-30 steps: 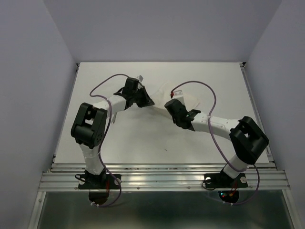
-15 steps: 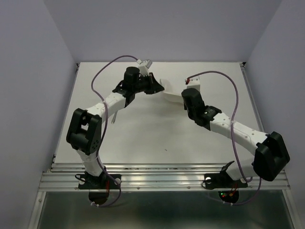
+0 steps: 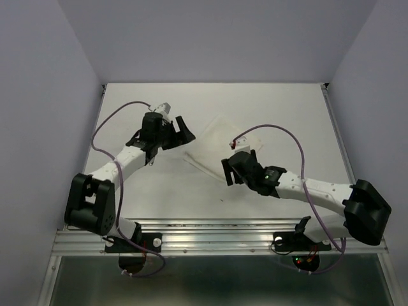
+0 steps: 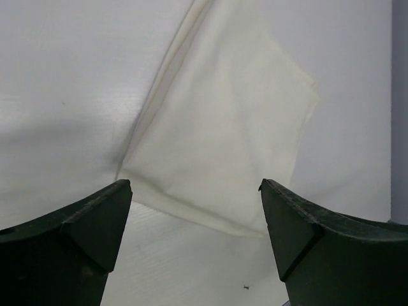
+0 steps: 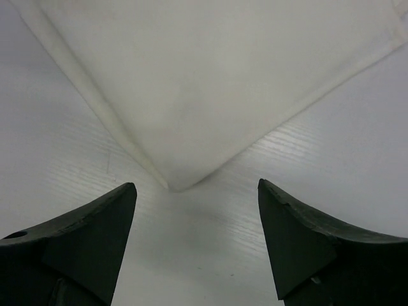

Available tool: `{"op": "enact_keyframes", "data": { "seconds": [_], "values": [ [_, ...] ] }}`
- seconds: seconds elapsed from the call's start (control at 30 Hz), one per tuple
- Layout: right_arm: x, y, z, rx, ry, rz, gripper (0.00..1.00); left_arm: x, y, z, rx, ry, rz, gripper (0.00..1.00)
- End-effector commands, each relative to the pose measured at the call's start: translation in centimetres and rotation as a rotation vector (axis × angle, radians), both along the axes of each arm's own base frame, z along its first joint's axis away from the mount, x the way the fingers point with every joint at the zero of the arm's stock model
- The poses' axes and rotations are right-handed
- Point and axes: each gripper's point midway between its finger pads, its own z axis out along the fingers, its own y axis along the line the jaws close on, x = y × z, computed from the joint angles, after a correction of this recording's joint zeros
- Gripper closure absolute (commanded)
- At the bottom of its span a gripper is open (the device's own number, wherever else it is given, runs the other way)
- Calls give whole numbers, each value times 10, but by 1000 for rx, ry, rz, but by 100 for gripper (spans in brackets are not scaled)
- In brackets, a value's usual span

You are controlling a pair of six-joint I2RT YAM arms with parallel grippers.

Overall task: Fold the napkin into a case and place the utensils inside
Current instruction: Turn over the upper triangle folded napkin at the center of the board.

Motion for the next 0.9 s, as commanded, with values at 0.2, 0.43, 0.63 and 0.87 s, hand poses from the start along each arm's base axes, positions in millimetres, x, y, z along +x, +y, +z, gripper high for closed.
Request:
{"op": "enact_keyframes", "data": {
  "seconds": [0.2,0.43,0.63,0.87],
  "values": [
    [46,42,50,173,-19,40,42,5,29,43,70,-99,140,57],
    [64,97,31,102,-4,165,48,-13,26,-15,41,75,172,100],
    [88,130,17,69,-20,208,50,-9,22,-37,4,109,200,100],
    [100,160,-2,21,-30,233,50,-6,16,-58,-8,156,196,100]
  ]
}}
